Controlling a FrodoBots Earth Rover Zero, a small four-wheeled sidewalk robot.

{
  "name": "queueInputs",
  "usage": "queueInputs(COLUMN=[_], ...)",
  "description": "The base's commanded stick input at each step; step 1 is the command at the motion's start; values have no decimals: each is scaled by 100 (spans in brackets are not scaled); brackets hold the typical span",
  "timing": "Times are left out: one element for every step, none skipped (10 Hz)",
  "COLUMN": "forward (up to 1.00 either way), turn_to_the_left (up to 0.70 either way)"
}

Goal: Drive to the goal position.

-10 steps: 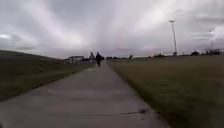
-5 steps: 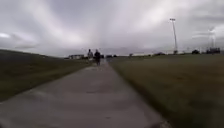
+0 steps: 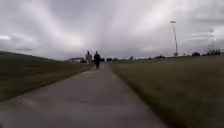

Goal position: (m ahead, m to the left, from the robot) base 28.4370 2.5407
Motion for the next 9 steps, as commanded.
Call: queueInputs(forward=[70, 70, 70, 70, 70, 70, 70, 70, 70], turn_to_the_left=[0, 0, 0, 0, 0, 0, 0, 0, 0])
